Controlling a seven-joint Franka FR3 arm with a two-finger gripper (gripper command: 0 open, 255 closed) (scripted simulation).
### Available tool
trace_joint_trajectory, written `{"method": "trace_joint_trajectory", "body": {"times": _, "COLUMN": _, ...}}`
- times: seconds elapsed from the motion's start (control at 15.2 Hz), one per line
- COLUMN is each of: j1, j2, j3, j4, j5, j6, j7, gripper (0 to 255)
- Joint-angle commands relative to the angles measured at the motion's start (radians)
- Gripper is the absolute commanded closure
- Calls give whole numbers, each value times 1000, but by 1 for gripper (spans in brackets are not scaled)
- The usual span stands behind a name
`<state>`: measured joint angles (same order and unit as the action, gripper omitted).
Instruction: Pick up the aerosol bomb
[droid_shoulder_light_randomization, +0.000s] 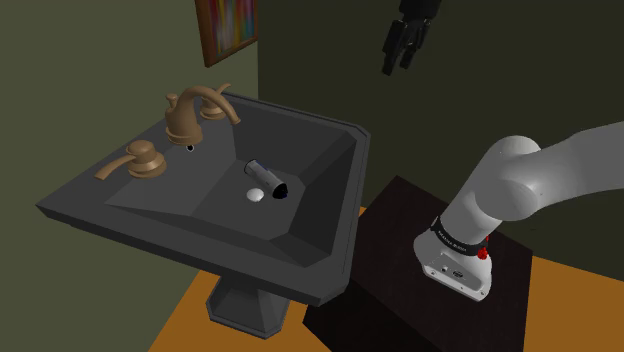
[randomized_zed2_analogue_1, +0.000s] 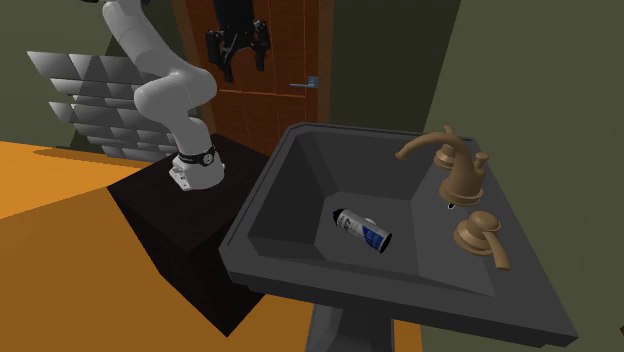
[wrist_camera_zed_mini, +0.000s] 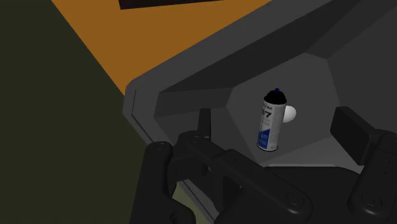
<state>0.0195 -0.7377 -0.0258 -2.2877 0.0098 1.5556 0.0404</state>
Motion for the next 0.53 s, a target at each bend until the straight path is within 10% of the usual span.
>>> {"method": "trace_joint_trajectory", "body": {"times": 0.0, "j1": 0, "j2": 0, "j3": 0, "j4": 0, "j5": 0, "j6": 0, "j7": 0, "gripper": 0}}
{"method": "trace_joint_trajectory", "body": {"times": 0.46, "j1": 15, "j2": 121, "j3": 28, "j4": -117, "j5": 33, "j6": 243, "j7": 35, "gripper": 0}}
